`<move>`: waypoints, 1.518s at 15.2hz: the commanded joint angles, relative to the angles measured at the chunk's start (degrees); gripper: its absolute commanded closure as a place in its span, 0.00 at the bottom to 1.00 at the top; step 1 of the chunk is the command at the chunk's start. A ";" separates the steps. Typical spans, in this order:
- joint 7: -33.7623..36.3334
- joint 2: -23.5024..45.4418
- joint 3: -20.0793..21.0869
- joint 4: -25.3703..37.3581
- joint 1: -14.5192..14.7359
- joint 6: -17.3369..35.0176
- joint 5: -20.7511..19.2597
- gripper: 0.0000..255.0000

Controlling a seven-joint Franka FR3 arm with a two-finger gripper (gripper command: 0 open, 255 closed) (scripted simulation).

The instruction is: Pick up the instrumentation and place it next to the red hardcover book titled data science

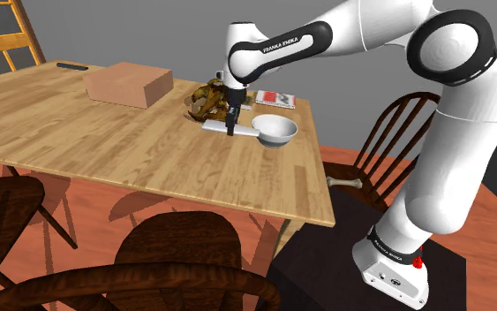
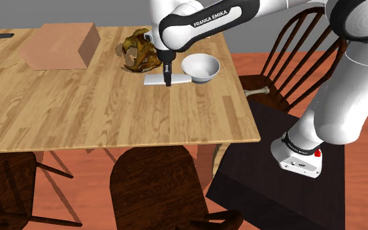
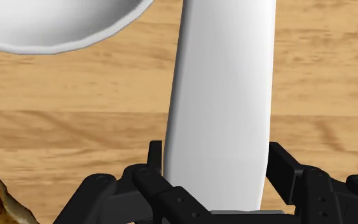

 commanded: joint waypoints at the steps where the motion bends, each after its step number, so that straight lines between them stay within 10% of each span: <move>1: -2.69 0.14 -0.99 0.60 -1.56 -0.47 0.21 1.00; 23: -28.90 15.91 -9.53 24.14 -18.74 -8.54 3.18 1.00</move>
